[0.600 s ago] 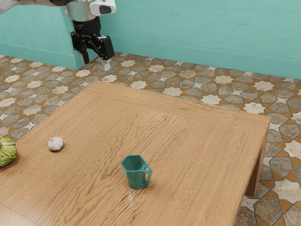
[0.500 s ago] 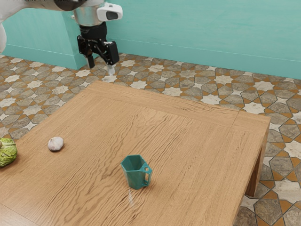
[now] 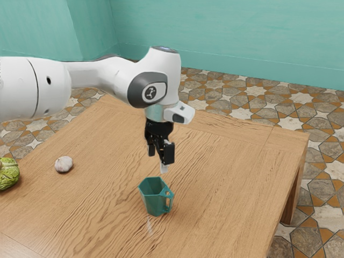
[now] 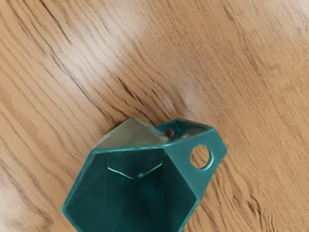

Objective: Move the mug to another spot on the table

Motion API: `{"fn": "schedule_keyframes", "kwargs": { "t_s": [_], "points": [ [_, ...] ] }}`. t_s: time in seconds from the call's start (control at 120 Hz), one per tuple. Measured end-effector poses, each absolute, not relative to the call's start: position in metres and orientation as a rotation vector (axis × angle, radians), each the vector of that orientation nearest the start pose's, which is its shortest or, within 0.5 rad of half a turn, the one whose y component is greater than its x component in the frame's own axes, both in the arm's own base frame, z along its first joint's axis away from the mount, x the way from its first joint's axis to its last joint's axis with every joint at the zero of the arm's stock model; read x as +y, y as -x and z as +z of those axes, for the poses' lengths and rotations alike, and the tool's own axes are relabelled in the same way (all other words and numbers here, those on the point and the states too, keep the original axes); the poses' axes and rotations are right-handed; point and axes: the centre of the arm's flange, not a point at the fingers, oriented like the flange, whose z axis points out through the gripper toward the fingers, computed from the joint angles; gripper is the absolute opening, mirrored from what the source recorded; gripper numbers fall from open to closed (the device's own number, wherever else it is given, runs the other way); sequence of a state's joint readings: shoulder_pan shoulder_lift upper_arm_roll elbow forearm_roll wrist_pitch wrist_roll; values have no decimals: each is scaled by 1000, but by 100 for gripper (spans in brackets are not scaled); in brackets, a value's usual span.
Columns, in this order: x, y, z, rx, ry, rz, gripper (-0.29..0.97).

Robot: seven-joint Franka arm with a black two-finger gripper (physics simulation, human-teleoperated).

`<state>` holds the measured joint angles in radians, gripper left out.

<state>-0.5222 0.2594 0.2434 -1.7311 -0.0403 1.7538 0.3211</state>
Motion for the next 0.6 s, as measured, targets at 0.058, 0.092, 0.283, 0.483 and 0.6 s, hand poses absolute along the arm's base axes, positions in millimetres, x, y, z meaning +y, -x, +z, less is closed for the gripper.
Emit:
{"fn": "schedule_keyframes", "kwargs": {
  "t_s": [0.058, 0.092, 0.283, 0.483, 0.6],
  "points": [
    [-187, -574, 411, 1045, 2931, 350, 68],
    [-192, -573, 411, 1140, 2904, 339, 68],
    [-221, -552, 393, 1685, 2715, 288, 68],
    [-215, -551, 363, 1936, 2624, 193, 68],
    [-215, -554, 339, 2048, 2525, 201, 68]
  ]
}}
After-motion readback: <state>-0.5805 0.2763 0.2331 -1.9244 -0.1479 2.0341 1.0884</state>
